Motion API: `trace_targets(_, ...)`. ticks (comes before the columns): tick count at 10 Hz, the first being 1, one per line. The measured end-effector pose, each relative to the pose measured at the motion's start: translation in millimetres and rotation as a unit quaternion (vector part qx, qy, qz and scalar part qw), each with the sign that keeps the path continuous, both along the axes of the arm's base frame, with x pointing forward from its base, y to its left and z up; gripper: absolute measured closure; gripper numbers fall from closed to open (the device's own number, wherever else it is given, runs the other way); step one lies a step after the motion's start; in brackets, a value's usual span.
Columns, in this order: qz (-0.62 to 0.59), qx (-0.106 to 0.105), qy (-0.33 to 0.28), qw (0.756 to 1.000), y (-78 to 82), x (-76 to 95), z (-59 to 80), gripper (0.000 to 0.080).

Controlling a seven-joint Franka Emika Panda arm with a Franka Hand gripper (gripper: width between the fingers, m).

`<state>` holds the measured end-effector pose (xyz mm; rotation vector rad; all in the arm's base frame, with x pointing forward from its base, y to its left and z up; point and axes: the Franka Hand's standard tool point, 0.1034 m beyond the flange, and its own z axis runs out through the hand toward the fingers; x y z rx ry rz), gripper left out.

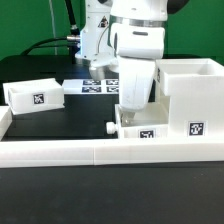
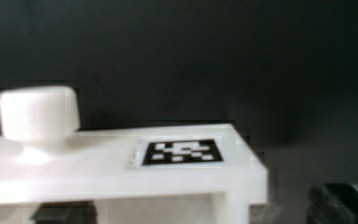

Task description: Assemble drawer

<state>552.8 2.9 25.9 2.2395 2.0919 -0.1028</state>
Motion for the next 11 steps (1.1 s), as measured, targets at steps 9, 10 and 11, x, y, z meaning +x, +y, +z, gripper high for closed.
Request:
trace_targets(9, 0.023, 0.033, 0.004, 0.999, -66.4, 15.2, 25.0, 0.0150)
trace_targets(10, 0.023, 0.050, 0.003, 0.998, -73.3, 22.1, 21.5, 0.0150)
trace_targets(11, 0.032, 0.067, 0.001, 0.997, -77.4, 28.4, 19.6, 0.0150)
